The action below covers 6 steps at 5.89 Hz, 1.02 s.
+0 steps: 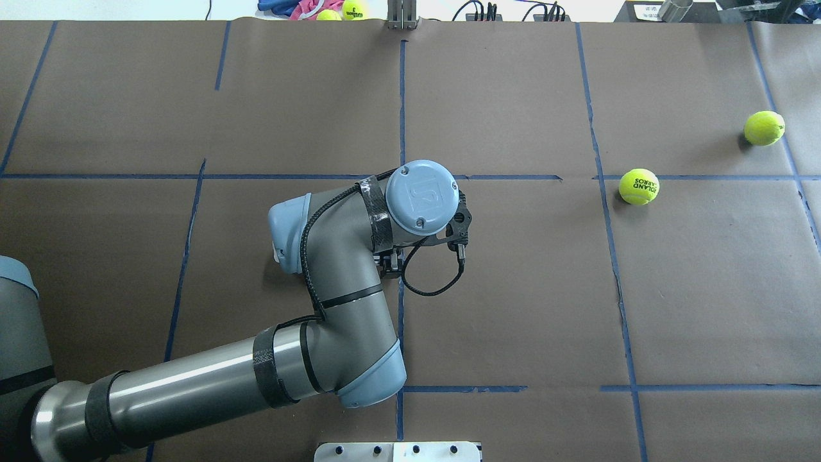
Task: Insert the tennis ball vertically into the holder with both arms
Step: 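Grasp the can with the left gripper and lift it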
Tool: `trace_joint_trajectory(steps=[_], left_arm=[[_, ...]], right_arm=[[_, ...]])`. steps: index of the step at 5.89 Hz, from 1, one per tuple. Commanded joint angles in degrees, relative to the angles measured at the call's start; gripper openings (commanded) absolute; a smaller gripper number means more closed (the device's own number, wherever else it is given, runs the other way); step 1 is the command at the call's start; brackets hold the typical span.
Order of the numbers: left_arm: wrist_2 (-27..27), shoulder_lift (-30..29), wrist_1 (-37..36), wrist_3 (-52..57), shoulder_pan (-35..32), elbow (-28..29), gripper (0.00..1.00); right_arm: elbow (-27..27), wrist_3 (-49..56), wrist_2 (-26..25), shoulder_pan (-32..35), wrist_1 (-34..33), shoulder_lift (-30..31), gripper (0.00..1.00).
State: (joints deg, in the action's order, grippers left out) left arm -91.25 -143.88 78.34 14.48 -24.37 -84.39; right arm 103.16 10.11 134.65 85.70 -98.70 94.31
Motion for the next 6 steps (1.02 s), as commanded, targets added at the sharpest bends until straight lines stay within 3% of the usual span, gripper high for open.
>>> trace_joint_trajectory(steps=[1,3,6], left_arm=[[0.5,0.1,0.6,-0.2,1.2,1.2,1.0],[1.0,0.1,4.8,-0.9,1.5,4.5,1.0],[2.7,0.3,4.9,-0.5,1.3,4.7,1.0]], right_arm=[[-0.1,0.1,0.0,0.0,0.0,0.0,1.0],[-0.1,0.1,0.0,0.0,0.0,0.0,1.0],[-0.1,0.1,0.0,0.0,0.0,0.0,1.0]])
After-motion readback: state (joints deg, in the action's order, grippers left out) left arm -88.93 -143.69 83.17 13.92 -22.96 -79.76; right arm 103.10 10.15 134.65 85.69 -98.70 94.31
